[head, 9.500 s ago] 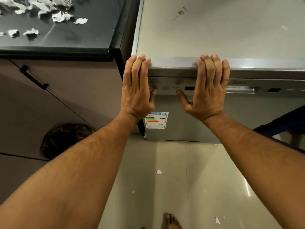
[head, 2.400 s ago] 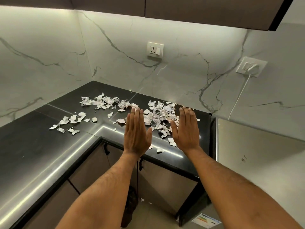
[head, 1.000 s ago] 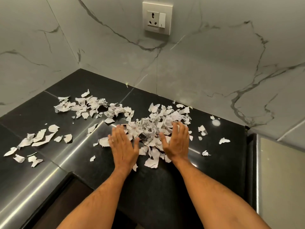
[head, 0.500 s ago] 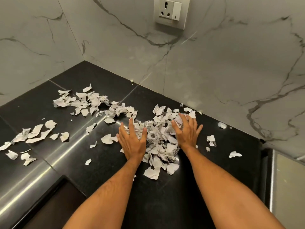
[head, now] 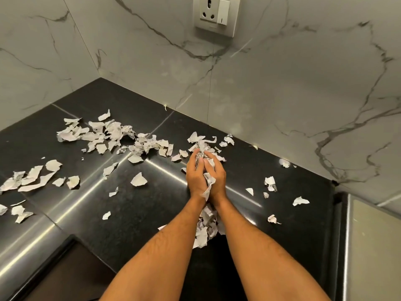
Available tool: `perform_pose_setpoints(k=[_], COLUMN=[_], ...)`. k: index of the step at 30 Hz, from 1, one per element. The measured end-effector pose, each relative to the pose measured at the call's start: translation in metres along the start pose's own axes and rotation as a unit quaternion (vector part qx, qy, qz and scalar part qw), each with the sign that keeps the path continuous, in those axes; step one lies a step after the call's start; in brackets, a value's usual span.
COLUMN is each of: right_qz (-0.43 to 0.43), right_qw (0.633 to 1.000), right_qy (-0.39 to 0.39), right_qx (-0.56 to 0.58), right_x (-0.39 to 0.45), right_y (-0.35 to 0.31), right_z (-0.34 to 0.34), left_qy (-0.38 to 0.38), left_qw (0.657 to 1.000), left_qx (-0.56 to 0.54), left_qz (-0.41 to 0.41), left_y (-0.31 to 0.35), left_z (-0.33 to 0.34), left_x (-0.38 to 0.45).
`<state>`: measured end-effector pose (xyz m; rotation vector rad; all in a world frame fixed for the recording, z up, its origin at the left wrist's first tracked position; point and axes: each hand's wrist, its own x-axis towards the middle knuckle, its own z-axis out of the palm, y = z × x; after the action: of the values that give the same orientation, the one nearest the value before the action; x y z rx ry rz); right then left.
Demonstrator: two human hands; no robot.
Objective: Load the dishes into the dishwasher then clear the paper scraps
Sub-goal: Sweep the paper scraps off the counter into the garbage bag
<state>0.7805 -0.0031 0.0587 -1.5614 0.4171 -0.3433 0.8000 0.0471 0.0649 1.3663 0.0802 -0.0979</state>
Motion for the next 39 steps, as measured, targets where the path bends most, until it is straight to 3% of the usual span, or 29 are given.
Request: perform_pose_setpoints(k=[3, 12, 23, 29, 39], right_qz=[0.018, -0.021, -0.028, -0.016, 0.065], right_qw=[0.995, 0.990, 0.987, 0.983, 0.983], right_qy=[0.022, 0.030, -0.016, -0.073, -0.124], right_qx=[0.092, 0.135, 0.159, 0.170, 0.116], right_x=[-0.004, -0.050, -0.197, -0.295, -0.393], right_y=[-0.014, -0.061, -0.105, -0.096, -0.022], right_z=[0.001, 0.027, 0.106, 0.166, 0.215], left_qy=[0.005, 0.002, 0.028, 0.084, 0.165], left_qw=[0.998, 0.992, 0.990, 0.988, 0.972], left_qx=[-0.062, -0.128, -0.128, -0.113, -0.167], left_qz=[-0.026, -0.010, 0.051, 0.068, -0.033], left_y=[0.008, 0.057, 0.119, 0.130, 0.060], left_z=[0.004, -0.025, -0.152, -0.251, -0.355], left_x=[0.000, -0.037, -0.137, -0.205, -0.265])
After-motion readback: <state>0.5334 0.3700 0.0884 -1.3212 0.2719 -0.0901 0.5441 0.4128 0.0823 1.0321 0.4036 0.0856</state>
